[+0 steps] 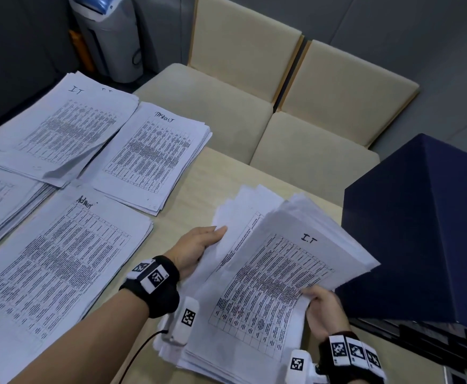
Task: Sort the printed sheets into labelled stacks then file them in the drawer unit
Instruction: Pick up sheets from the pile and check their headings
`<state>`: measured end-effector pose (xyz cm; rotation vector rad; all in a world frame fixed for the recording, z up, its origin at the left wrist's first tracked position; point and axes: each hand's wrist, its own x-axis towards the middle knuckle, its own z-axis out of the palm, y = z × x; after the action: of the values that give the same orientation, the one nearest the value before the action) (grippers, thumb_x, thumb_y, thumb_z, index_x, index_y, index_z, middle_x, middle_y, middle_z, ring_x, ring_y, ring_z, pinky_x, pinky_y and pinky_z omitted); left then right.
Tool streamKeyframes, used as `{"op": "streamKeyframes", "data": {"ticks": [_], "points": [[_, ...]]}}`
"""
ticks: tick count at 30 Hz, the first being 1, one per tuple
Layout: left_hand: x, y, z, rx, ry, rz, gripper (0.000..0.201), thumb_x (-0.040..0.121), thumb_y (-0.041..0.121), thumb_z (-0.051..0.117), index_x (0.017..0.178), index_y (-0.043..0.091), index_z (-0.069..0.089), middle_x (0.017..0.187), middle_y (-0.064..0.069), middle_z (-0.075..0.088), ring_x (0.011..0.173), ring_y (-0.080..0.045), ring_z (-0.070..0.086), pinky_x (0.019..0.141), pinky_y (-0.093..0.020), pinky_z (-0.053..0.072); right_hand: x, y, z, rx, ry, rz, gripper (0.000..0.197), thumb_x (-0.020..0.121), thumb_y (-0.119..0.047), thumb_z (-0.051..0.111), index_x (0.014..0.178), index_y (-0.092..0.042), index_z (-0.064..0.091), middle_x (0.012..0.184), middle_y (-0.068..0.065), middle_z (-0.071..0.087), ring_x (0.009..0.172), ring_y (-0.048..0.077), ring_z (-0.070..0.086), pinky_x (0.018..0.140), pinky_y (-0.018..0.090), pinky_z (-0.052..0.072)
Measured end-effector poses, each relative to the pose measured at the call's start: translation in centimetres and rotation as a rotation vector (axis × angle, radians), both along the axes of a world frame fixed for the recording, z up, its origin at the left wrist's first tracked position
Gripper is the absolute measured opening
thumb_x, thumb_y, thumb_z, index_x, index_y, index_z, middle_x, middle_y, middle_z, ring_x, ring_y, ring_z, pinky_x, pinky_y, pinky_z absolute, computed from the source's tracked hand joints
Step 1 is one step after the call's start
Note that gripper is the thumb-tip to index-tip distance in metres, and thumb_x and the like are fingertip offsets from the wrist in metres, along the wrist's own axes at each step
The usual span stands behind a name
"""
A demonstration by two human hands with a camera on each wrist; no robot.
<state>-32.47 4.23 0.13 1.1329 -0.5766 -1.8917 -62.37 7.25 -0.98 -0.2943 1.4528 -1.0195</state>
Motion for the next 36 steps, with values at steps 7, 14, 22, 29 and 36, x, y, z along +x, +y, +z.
{"op": "streamKeyframes", "data": {"ticks": [7,14,22,29,36], "points": [[0.6,-0.7,-1.0,0.009,-0.206,0.090,0.036,0.092,0.039,0.068,0.095,0.003,0.070,0.097,-0.006,0.074,0.092,-0.020,0.069,0.090,-0.033,0.052,-0.4,0.1,-0.6,-0.048,0.080,0.033,0.032,0.084,0.015,0.056,0.113,0.006,0.066,0.111,0.022,0.073,0.106,0.039,0.068,0.097,0.051,0.052],[1.3,-0.8,-2.7,-0.021,-0.310,0.130,0.050,0.079,0.054,0.075,0.083,0.006,0.060,0.079,-0.013,0.052,0.073,-0.025,0.046,0.068,-0.037,0.039,-0.3,0.6,0.8,0.007,0.072,-0.047,0.039,0.106,0.006,0.029,0.092,-0.019,0.055,0.078,-0.008,0.067,0.117,0.031,0.055,0.071,0.015,0.046],[-0.2,-0.3,1.9,-0.063,0.047,-0.135,0.023,0.080,0.018,0.077,0.091,-0.001,0.071,0.083,-0.015,0.071,0.065,-0.021,0.068,0.062,-0.027,0.056,0.5,0.2,0.7,-0.083,0.064,0.096,0.033,0.075,0.012,0.061,0.103,0.000,0.073,0.103,0.019,0.075,0.096,0.030,0.071,0.084,0.042,0.052],[-0.4,-0.8,1.3,-0.112,-0.319,0.152,0.020,0.099,0.009,0.055,0.108,0.005,0.073,0.107,-0.016,0.074,0.096,-0.025,0.068,0.091,-0.039,0.052,0.8,0.7,1.6,-0.125,0.057,0.080,0.030,0.082,0.020,0.060,0.097,-0.006,0.059,0.091,0.015,0.075,0.093,0.032,0.070,0.074,0.037,0.058],[-1.0,-1.3,-0.2,-0.134,-0.533,0.277,0.025,0.100,0.006,0.048,0.109,0.008,0.072,0.102,-0.005,0.075,0.097,-0.024,0.070,0.093,-0.038,0.055,-0.8,1.1,-1.7,-0.035,0.119,0.030,0.077,0.057,-0.073,0.079,0.101,-0.012,0.065,0.119,0.028,0.066,0.111,0.038,0.064,0.102,0.049,0.051]]}}
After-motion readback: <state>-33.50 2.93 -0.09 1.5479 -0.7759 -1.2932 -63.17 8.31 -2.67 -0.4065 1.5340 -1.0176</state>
